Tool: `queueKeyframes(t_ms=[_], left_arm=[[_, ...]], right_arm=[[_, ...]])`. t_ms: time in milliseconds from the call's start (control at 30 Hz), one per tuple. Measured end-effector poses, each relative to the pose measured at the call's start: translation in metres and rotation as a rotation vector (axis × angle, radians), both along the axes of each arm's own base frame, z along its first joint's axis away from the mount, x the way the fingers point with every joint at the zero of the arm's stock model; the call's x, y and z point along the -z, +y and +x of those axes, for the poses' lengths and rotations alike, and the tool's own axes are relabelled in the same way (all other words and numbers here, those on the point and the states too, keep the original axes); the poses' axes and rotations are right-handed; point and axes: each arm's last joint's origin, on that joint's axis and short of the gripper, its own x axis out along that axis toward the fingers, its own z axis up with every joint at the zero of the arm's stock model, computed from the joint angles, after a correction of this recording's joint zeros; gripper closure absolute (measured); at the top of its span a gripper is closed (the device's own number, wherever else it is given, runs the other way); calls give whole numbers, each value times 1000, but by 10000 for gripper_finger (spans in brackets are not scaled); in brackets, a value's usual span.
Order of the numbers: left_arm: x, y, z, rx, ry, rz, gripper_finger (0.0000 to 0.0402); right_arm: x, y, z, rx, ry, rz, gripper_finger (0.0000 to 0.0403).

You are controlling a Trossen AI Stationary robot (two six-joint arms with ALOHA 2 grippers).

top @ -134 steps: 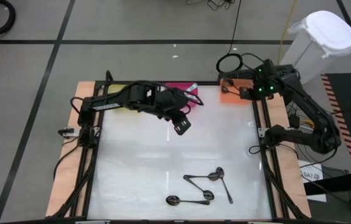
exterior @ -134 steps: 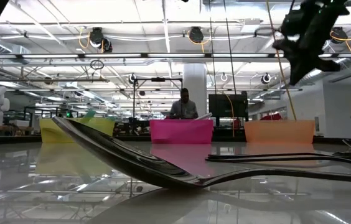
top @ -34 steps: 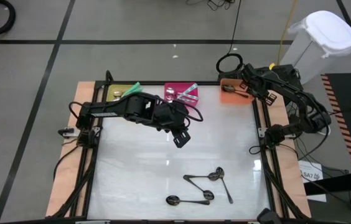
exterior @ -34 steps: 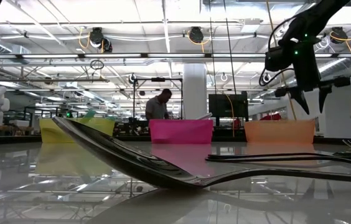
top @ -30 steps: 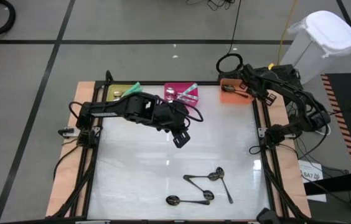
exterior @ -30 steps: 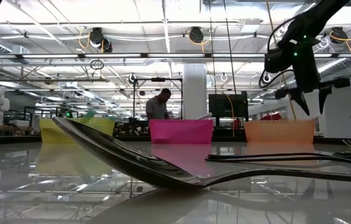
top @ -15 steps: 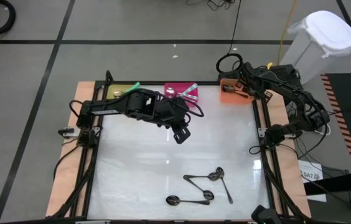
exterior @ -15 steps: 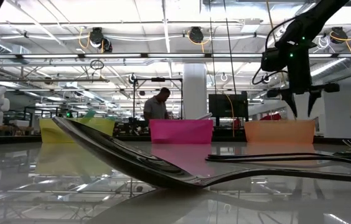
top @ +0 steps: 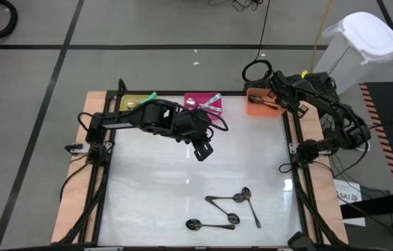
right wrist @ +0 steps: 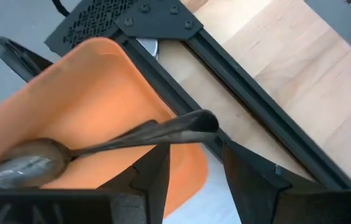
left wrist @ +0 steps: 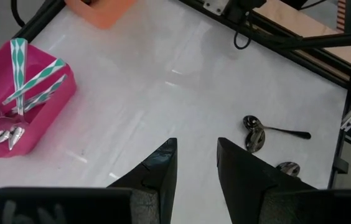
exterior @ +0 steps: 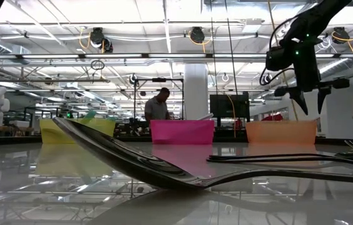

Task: Sort silverware by color (type)
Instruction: Put the black spoon into the orange bin

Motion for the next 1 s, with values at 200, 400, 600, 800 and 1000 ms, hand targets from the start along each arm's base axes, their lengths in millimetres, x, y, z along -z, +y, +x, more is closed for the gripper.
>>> queueKeyframes(t_ms=[200,400,600,800,1000], left_arm=[[0,0,0,0,0,0,289],[0,-1,0,2,0,-1,289],[0,-1,0,15,3,10,288],[0,0,0,41,8,34,288],[0,0,0,58,11,48,289]], right_arm=[[0,0,-1,56,8,-24,261],[-7,9,-5,57,48,-30,264],[-24,24,-15,65,167,-114,295],[-20,23,-15,17,213,-55,342],[-11,19,-11,35,178,-1,376]])
